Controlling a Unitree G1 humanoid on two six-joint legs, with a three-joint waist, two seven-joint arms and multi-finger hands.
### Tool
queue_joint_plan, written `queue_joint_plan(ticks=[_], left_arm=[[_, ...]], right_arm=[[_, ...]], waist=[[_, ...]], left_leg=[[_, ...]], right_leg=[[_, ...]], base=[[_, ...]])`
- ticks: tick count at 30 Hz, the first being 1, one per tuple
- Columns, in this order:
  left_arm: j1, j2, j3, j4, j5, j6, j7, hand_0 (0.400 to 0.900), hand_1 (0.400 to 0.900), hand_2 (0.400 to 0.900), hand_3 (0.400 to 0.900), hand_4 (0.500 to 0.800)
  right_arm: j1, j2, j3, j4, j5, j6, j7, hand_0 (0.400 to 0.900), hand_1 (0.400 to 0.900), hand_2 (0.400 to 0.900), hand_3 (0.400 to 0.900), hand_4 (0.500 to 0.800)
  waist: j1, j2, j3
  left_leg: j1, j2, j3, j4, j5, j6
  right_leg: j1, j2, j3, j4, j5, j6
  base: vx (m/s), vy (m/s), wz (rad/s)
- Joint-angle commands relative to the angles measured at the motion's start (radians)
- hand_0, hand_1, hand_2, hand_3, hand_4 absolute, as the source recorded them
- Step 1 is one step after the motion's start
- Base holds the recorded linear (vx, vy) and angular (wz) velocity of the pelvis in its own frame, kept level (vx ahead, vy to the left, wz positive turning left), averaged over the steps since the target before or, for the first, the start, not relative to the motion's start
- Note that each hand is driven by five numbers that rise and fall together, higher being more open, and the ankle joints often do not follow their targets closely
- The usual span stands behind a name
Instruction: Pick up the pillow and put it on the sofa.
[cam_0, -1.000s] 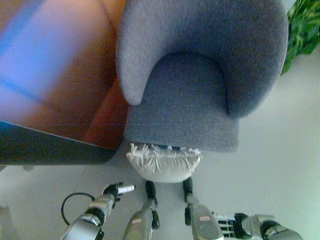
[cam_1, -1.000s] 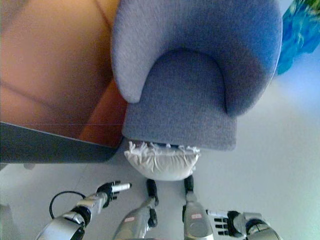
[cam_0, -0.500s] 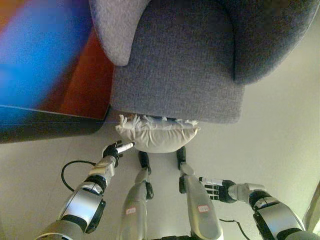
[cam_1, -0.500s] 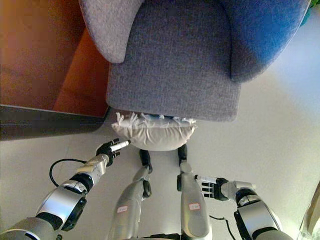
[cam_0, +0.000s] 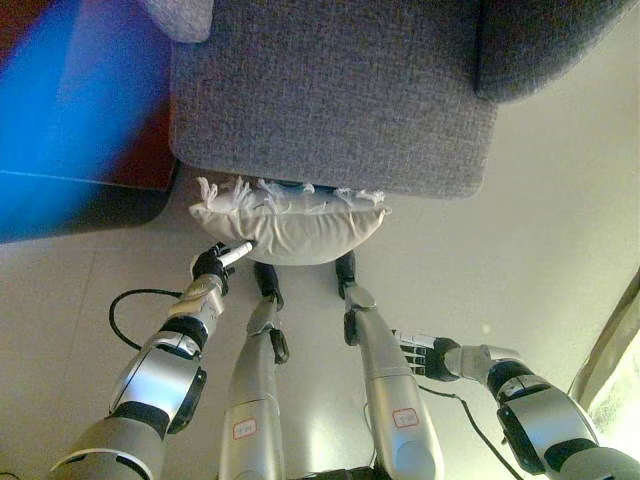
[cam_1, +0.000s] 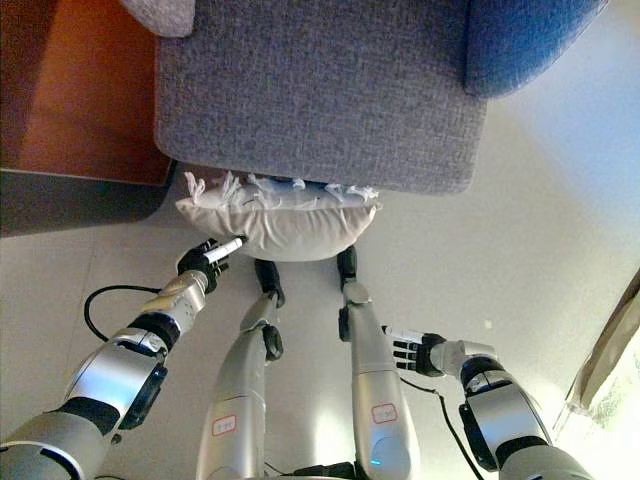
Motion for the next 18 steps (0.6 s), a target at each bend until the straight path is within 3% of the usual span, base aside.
queue_joint_plan(ticks=[1,15,16,17,18], left_arm=[[-0.044,0.042,0.019,0.026,-0.032,-0.039,0.028,0.900,0.900,0.900,0.900,0.800],[-0.175,0.070,-0.012,0.041,-0.068,-0.013,0.048,0.900,0.900,0.900,0.900,0.800],[-0.184,0.071,-0.012,0.046,-0.066,-0.013,0.046,0.853,0.853,0.853,0.853,0.772],[-0.191,0.073,-0.013,0.048,-0.063,-0.015,0.046,0.400,0.400,0.400,0.400,0.500],[-0.200,0.078,-0.014,0.048,-0.069,-0.021,0.042,0.400,0.400,0.400,0.400,0.500]], right_arm=[[0.039,0.001,0.014,0.050,0.017,0.071,-0.019,0.900,0.900,0.900,0.900,0.800],[0.001,-0.005,-0.006,0.077,-0.008,0.106,0.023,0.900,0.900,0.900,0.900,0.800],[-0.002,-0.005,-0.005,0.081,-0.006,0.104,0.024,0.900,0.900,0.900,0.900,0.800],[-0.007,-0.005,-0.005,0.082,-0.006,0.106,0.025,0.900,0.900,0.900,0.900,0.800],[-0.013,-0.007,-0.006,0.083,-0.011,0.112,0.028,0.900,0.900,0.900,0.900,0.800]], waist=[[-0.010,-0.010,-0.007],[-0.039,0.002,-0.005],[-0.041,0.005,-0.005],[-0.042,0.006,-0.005],[-0.045,0.008,-0.007]], left_leg=[[-0.086,-0.017,0.009,0.189,-0.170,-0.046],[-0.180,-0.013,-0.002,0.281,-0.203,-0.047],[-0.182,-0.011,0.000,0.288,-0.208,-0.047],[-0.185,-0.011,-0.001,0.291,-0.209,-0.047],[-0.187,-0.011,-0.002,0.291,-0.207,-0.048]], right_leg=[[-0.032,0.067,0.029,-0.032,-0.045,0.023],[-0.116,0.083,0.055,0.063,-0.075,0.020],[-0.118,0.084,0.055,0.072,-0.080,0.020],[-0.121,0.084,0.058,0.076,-0.082,0.020],[-0.124,0.084,0.061,0.077,-0.080,0.020]], base=[[0.03,-0.036,-0.03],[0.05,0.000,-0.07],[0.05,0.023,-0.05],[0.05,0.027,-0.04],[0.04,0.024,-0.03]])
